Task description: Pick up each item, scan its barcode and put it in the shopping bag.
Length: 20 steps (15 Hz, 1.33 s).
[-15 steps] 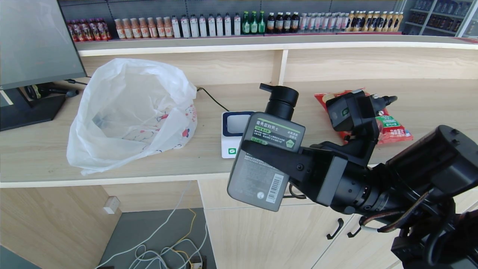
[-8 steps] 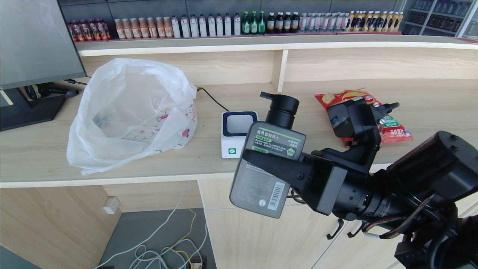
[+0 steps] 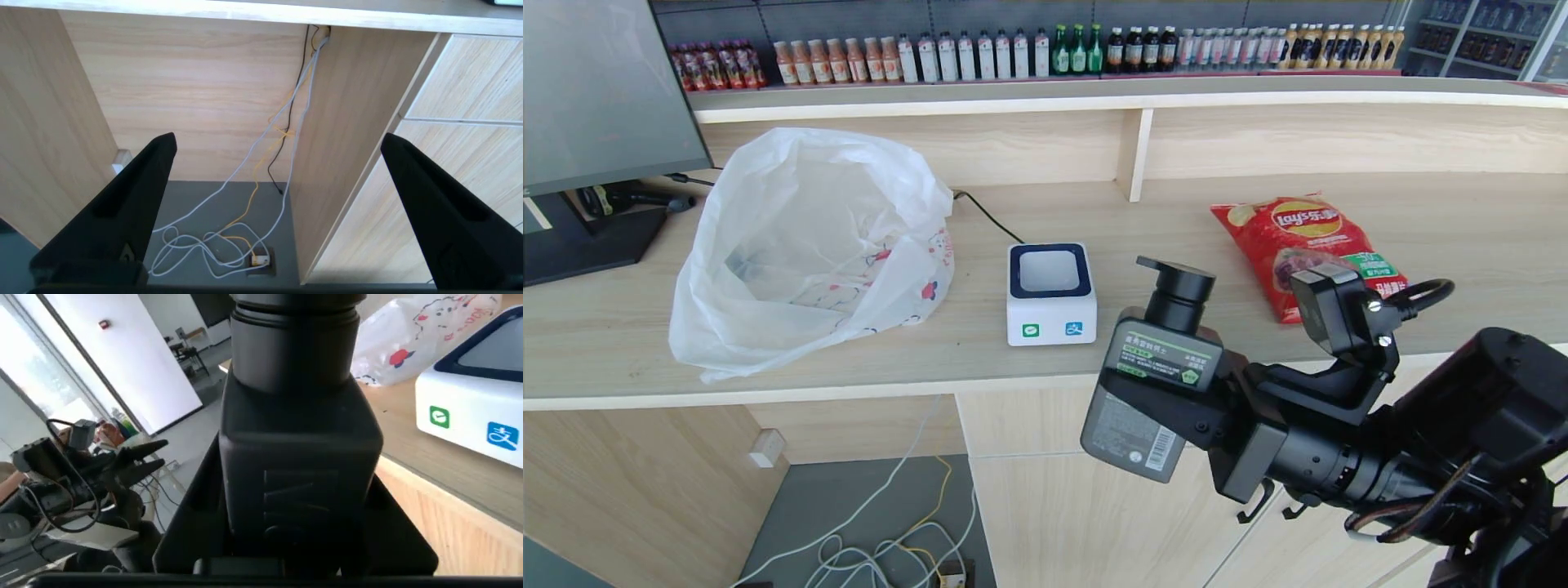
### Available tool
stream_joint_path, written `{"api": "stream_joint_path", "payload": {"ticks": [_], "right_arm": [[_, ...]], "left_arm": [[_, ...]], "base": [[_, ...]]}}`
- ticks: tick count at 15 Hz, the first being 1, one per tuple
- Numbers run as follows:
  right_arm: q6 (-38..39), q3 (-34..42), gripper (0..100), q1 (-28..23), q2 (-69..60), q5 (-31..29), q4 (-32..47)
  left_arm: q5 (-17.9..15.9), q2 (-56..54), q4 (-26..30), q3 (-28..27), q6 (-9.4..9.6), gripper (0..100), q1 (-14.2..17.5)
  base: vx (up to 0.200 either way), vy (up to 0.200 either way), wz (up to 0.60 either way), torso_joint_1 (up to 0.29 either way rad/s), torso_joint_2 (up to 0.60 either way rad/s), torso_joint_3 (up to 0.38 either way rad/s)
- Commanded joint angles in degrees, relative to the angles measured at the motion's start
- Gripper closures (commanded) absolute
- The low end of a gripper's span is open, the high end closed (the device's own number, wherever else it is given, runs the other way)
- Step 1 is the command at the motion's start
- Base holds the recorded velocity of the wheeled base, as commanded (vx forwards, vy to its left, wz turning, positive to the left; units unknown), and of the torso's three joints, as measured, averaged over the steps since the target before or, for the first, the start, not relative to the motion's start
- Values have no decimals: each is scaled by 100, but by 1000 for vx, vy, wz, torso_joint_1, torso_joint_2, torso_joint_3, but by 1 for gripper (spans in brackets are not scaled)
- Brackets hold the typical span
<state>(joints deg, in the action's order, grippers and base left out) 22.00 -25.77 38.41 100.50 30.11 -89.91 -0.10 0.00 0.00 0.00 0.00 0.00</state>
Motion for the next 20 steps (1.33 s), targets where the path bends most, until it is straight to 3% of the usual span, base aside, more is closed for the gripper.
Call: {"api": "stream_joint_path", "payload": {"ticks": [1, 6, 9, 12, 14, 16, 20], "right_arm": [[-240, 160, 100, -238, -206, -155, -9], [-1664, 213, 100, -238, -241, -1851, -9], [-1752, 345, 100, -317, -320, -2950, -9], [-2367, 362, 100, -686, -452, -3451, -9], [-2631, 239, 100, -695, -540, -3424, -9], [-2570, -156, 100, -572, -514, -3371, -9], [-2587, -174, 100, -554, -347, -3380, -9]], "left_arm": [[1, 0, 0, 0, 0, 0, 0], [1, 0, 0, 0, -9, 0, 0], [1, 0, 0, 0, 0, 0, 0], [1, 0, 0, 0, -9, 0, 0], [1, 0, 0, 0, -18, 0, 0], [1, 0, 0, 0, -26, 0, 0], [1, 0, 0, 0, -18, 0, 0]], "base": [[0, 0, 0, 0, 0, 0], [0, 0, 0, 0, 0, 0], [0, 0, 0, 0, 0, 0], [0, 0, 0, 0, 0, 0], [0, 0, 0, 0, 0, 0], [0, 0, 0, 0, 0, 0], [0, 0, 0, 0, 0, 0]]}}
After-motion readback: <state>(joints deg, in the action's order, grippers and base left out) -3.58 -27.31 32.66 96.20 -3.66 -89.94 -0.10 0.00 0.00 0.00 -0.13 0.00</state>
